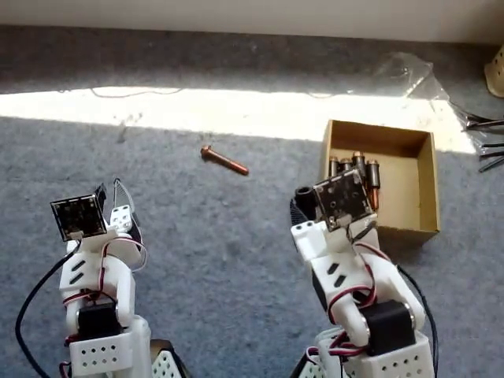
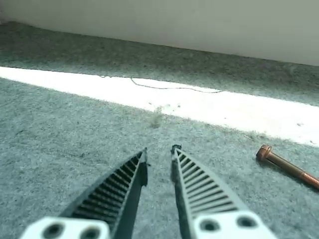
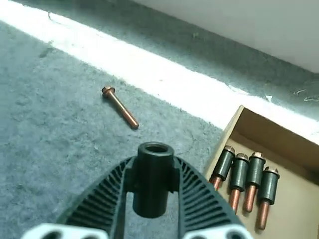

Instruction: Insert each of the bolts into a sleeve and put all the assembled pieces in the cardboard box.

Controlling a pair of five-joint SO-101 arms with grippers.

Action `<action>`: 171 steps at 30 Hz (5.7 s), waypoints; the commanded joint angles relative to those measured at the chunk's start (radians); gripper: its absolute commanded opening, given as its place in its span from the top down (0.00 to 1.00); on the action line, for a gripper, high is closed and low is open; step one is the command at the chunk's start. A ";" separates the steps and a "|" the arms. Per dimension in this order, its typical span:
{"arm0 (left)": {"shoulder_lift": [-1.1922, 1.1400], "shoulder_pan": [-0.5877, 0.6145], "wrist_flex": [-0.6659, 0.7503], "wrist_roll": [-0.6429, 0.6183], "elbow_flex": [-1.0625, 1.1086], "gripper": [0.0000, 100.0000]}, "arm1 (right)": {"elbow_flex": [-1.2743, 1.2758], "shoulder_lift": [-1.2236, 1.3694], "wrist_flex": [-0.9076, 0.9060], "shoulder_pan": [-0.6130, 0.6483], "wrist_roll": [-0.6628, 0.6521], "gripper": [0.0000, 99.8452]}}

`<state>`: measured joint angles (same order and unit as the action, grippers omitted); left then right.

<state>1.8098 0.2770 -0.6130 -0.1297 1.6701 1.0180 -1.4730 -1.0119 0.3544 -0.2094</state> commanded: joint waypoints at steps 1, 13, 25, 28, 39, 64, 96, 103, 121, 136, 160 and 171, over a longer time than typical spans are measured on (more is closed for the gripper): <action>0.013 -0.021 0.021 0.009 0.010 0.91 | 0.001 -0.143 -0.002 -0.008 0.006 1.00; 0.013 -0.021 0.021 0.009 0.012 0.91 | 0.130 -0.346 0.002 -0.174 0.005 1.00; 0.012 -0.042 0.028 0.009 -0.010 0.91 | 0.334 -0.364 0.108 -0.220 0.014 1.00; 0.008 -0.104 0.021 0.009 -0.042 0.91 | 0.421 -0.364 0.196 -0.220 0.075 1.00; 0.005 -0.320 0.025 0.173 -0.068 0.91 | 0.533 -0.364 0.271 -0.140 0.118 1.00; 0.002 -0.484 0.020 0.170 -0.180 0.91 | 0.671 -0.364 0.469 0.059 0.230 1.00; -1.218 -0.486 0.072 -0.075 -0.908 0.91 | 0.730 -0.364 0.532 0.041 0.230 1.00; -1.491 -0.486 0.071 -0.149 -1.052 0.91 | 0.731 -0.364 0.532 0.041 0.230 1.00; -1.922 -0.495 -0.203 -0.677 -1.454 0.82 | 0.753 -0.364 0.530 0.041 0.230 1.00; -2.172 -0.444 -0.285 -0.680 -1.699 0.82 | 0.751 -0.364 0.530 0.041 0.229 1.00; -2.181 -0.409 -0.285 -0.884 -1.669 0.82 | 0.756 -0.364 0.530 0.042 0.124 1.00; -2.183 -0.403 -0.285 -1.043 -1.666 0.82 | 0.756 -0.364 0.530 0.042 0.081 1.00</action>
<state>-0.3782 -0.1358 -0.8938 -1.0457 0.0238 1.6686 -1.8274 -0.5132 0.4051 -0.1128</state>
